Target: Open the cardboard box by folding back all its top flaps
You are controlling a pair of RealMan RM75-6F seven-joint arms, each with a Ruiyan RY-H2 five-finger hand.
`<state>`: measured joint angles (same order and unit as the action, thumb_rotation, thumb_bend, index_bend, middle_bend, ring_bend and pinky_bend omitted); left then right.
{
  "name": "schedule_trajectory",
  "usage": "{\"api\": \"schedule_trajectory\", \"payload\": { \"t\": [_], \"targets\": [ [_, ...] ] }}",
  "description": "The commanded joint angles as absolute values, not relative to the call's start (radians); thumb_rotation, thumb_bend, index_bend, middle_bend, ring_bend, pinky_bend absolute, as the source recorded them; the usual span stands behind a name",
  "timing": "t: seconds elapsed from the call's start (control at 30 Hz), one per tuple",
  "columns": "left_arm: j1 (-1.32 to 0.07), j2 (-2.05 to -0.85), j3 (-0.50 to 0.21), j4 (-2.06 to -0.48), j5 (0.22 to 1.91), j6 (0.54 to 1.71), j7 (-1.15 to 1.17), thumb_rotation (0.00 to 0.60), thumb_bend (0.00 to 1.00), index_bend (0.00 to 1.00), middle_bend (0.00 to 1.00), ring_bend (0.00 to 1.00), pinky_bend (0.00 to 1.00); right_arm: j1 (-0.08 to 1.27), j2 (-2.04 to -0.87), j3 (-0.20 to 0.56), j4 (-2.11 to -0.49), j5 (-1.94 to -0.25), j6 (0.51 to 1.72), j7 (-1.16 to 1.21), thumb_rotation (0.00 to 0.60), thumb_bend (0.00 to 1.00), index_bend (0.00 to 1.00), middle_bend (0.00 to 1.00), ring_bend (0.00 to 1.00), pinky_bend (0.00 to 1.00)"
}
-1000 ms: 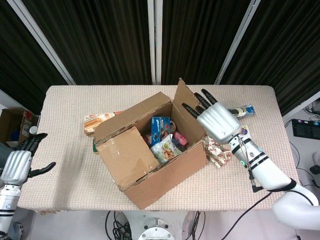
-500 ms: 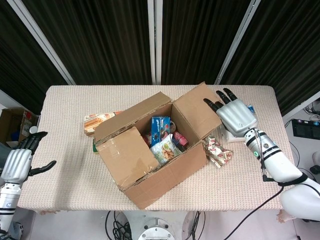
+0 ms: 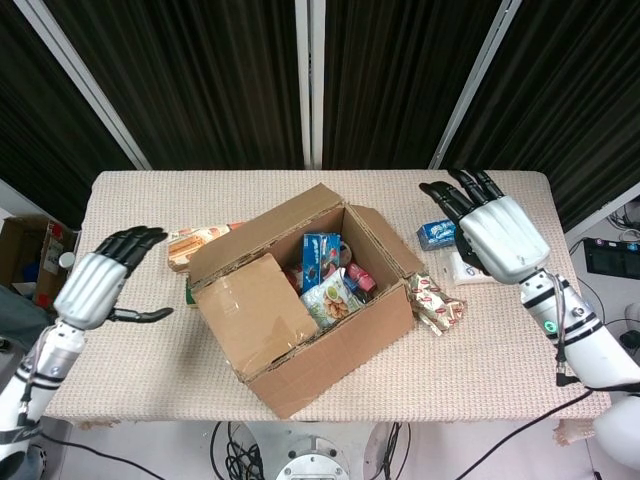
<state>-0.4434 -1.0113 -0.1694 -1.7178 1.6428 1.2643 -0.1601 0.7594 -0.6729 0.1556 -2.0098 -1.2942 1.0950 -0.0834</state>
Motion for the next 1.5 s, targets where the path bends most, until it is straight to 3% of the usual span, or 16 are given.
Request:
{"api": "schedule_trajectory", "payload": {
  "t": [0.03, 0.1, 0.17, 0.23, 0.33, 0.6, 0.83, 1.2, 1.5],
  "targets": [
    [-0.588, -1.020, -0.215, -1.768, 1.680, 1.119, -0.188, 0.211, 0.01, 0.14, 0.14, 0.11, 0.19, 0.664, -0.608, 0.167, -2.034, -1.397, 1.186, 0.042, 0.600, 0.77, 0.00, 0.13, 0.00, 0.00],
    [-0.652, -1.048, -0.225, -1.755, 1.688, 1.058, -0.197, 0.244, 0.08, 0.15, 0.14, 0.11, 0.19, 0.630, -0.589, 0.166, -2.033, -1.434, 1.224, 0.074, 0.600, 0.77, 0.00, 0.13, 0.00, 0.00],
    [-0.702, -1.076, -0.231, -1.739, 1.696, 1.017, -0.209, 0.249, 0.22, 0.17, 0.15, 0.11, 0.19, 0.600, -0.574, 0.165, -2.032, -1.459, 1.256, 0.094, 0.600, 0.77, 0.00, 0.13, 0.00, 0.00],
    [-0.753, -1.108, -0.233, -1.718, 1.704, 0.978, -0.228, 0.259, 0.42, 0.19, 0.15, 0.11, 0.19, 0.570, -0.561, 0.165, -2.028, -1.480, 1.291, 0.116, 0.600, 0.77, 0.00, 0.13, 0.00, 0.00],
    [-0.818, -1.148, -0.234, -1.684, 1.726, 0.937, -0.232, 0.291, 0.57, 0.21, 0.16, 0.12, 0.19, 0.532, -0.550, 0.166, -2.016, -1.502, 1.333, 0.148, 0.600, 0.77, 0.00, 0.13, 0.00, 0.00],
    [-0.971, -1.227, -0.219, -1.596, 1.731, 0.793, -0.197, 0.317, 0.59, 0.23, 0.25, 0.13, 0.19, 0.472, -0.551, 0.173, -1.966, -1.525, 1.380, 0.227, 0.600, 0.77, 0.00, 0.13, 0.00, 0.00],
    [-1.062, -1.234, -0.192, -1.558, 1.696, 0.657, -0.139, 0.398, 0.63, 0.25, 0.26, 0.13, 0.19, 0.455, -0.563, 0.186, -1.933, -1.529, 1.376, 0.257, 0.600, 0.77, 0.00, 0.13, 0.00, 0.00],
    [-1.100, -1.185, -0.154, -1.572, 1.640, 0.599, -0.087, 0.406, 0.64, 0.32, 0.34, 0.13, 0.19, 0.448, -0.584, 0.210, -1.899, -1.528, 1.359, 0.288, 0.600, 0.77, 0.00, 0.13, 0.00, 0.00],
    [-1.119, -1.129, -0.127, -1.614, 1.590, 0.542, -0.060, 0.473, 0.64, 0.34, 0.40, 0.13, 0.19, 0.456, -0.598, 0.228, -1.890, -1.524, 1.332, 0.284, 0.600, 0.77, 0.00, 0.13, 0.00, 0.00]
  ]
}}
